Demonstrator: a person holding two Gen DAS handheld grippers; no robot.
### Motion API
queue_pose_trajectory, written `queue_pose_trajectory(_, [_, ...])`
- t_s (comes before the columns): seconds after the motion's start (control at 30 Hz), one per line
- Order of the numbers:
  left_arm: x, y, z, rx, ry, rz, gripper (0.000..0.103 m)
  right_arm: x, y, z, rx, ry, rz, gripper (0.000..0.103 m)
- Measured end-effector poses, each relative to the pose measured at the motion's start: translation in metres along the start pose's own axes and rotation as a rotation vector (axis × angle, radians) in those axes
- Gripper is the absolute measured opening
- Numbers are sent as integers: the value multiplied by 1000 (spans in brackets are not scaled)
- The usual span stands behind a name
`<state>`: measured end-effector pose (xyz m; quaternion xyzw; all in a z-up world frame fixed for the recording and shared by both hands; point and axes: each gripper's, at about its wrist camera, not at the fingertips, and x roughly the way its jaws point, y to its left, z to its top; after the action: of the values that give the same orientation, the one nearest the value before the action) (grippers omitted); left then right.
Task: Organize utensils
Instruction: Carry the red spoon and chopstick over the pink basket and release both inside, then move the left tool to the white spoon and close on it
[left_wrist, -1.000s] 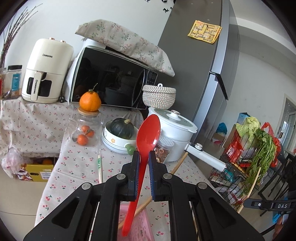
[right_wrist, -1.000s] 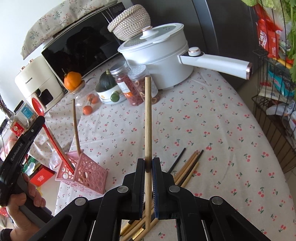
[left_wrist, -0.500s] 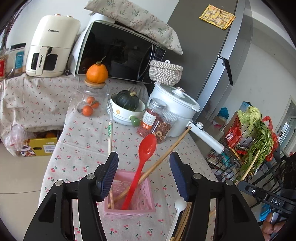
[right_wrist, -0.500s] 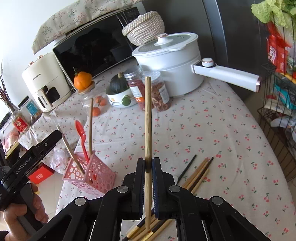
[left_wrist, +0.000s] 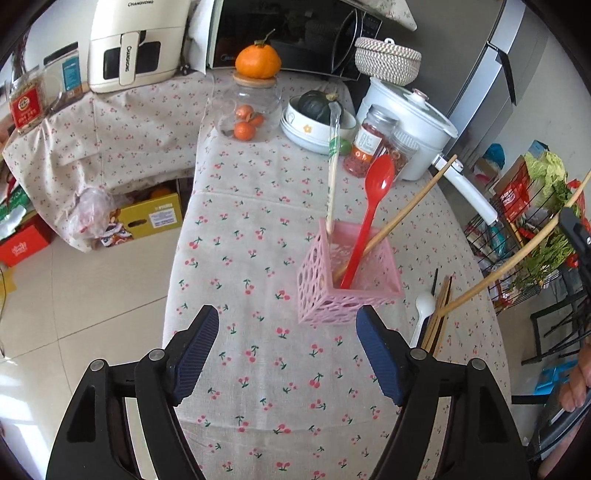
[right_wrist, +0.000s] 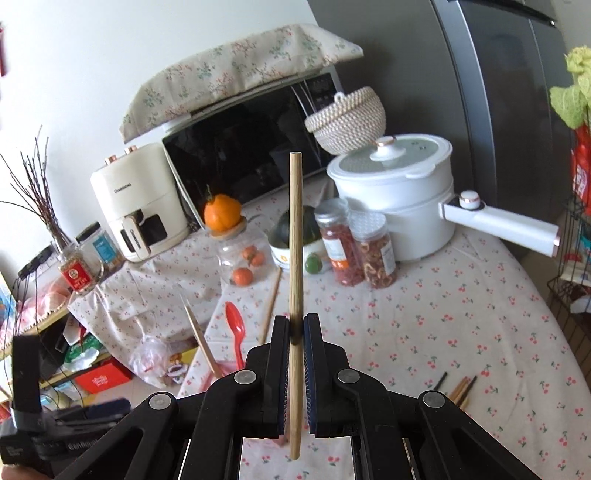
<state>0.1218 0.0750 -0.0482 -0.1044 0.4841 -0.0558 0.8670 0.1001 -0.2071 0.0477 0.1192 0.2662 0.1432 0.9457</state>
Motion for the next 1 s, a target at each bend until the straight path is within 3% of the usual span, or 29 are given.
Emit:
queue_pose_trajectory(0.17, [7,7,-5,9,46,4,79,-5,19,11,5,-102,60,5])
queue_pose_trajectory(0.27, [8,6,-6,20,57,-7,79,3,33,12,-13,-116,81,5])
queue_pose_trajectory(0.63, [11,10,-11,27,81,-18,79,61,64,-5,-113,-34,23,5])
queue_pose_trajectory(0.83, [10,11,-10,20,79,-27,79,75,58,-12,-87,19,13,8])
queue_pose_trajectory(0.9, [9,8,-10,26,78,-32,79,71,55,-10,-62,16,31,13])
queue_pose_trajectory(1.0, [9,2,-11,40,78,-37,79,58,48,-6,-22,-11,52,34])
